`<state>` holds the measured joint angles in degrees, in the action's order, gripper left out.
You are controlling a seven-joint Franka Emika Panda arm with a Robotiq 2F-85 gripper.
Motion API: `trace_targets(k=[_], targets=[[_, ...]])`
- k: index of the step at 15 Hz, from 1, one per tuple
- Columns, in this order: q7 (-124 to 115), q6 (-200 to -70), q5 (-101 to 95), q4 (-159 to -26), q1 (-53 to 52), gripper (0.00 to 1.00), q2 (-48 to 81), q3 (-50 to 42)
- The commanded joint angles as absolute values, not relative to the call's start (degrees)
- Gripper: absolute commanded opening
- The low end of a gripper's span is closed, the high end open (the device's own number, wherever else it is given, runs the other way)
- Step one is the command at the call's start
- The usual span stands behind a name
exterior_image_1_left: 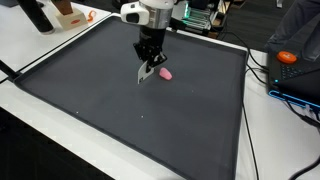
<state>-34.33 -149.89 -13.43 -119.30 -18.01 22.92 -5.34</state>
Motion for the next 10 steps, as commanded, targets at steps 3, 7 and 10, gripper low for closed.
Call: trace_targets(k=[3,7,10], targets=[[-39.7,-151.3,-18.3,-123.9,-19.7,0.01,17.3,-6.2],[-41.5,-149.8,-18.4,-125.4,-19.4,0.01,13.8,-4.6],[-41.7,-149.3,-17.8,-126.0,-18.9,0.01,11.7,-2.9]])
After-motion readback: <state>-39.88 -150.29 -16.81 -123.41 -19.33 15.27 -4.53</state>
